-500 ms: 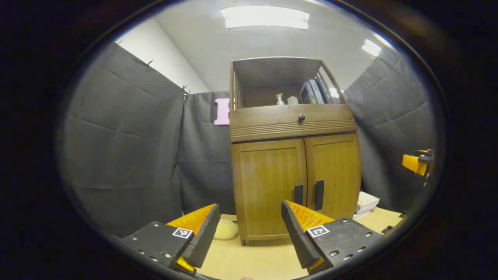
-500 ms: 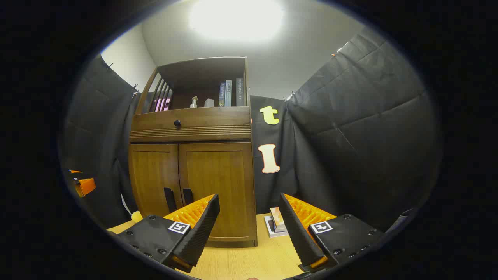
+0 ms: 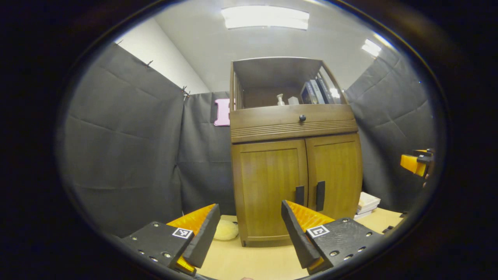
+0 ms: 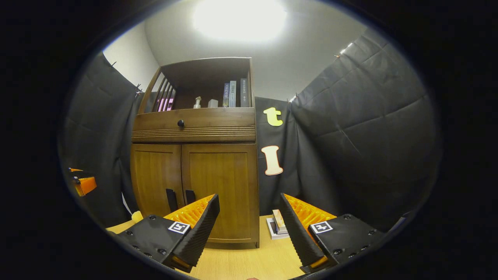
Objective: Open the right door of the double-door shoe cabinet with the right hand, and open the left door with the left hand.
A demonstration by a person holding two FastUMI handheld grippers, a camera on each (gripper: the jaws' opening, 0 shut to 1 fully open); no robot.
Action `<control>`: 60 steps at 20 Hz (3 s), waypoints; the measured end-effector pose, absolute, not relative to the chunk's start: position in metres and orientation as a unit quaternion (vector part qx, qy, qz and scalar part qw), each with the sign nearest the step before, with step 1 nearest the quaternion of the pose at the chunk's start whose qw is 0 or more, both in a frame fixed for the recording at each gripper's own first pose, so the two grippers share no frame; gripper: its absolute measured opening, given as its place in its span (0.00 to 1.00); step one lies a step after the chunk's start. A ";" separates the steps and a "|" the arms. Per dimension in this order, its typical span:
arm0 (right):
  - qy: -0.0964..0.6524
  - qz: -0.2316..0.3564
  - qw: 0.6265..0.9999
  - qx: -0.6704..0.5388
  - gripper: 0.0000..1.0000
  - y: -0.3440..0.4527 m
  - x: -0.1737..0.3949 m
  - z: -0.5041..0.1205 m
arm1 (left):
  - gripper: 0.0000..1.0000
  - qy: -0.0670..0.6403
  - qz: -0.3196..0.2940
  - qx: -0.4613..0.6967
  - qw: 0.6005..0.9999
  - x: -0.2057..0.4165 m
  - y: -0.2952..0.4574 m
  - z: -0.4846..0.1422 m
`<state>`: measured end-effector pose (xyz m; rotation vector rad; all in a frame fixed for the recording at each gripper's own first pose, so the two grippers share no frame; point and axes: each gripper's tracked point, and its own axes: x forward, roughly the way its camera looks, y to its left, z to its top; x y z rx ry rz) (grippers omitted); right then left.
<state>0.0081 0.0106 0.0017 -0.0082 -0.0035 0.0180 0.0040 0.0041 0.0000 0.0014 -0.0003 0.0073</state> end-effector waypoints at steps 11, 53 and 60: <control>-0.003 0.049 0.999 0.002 0.96 0.049 0.038 -0.001 | 0.92 -0.001 0.035 0.004 0.999 0.001 0.022 -0.001; 0.084 0.142 0.986 -0.002 0.70 0.222 0.222 -0.129 | 0.90 0.017 0.201 0.040 0.979 -0.075 0.119 0.010; 0.108 0.118 0.987 0.035 0.48 0.224 0.240 -0.139 | 0.92 0.019 0.206 0.041 0.978 -0.076 0.118 0.009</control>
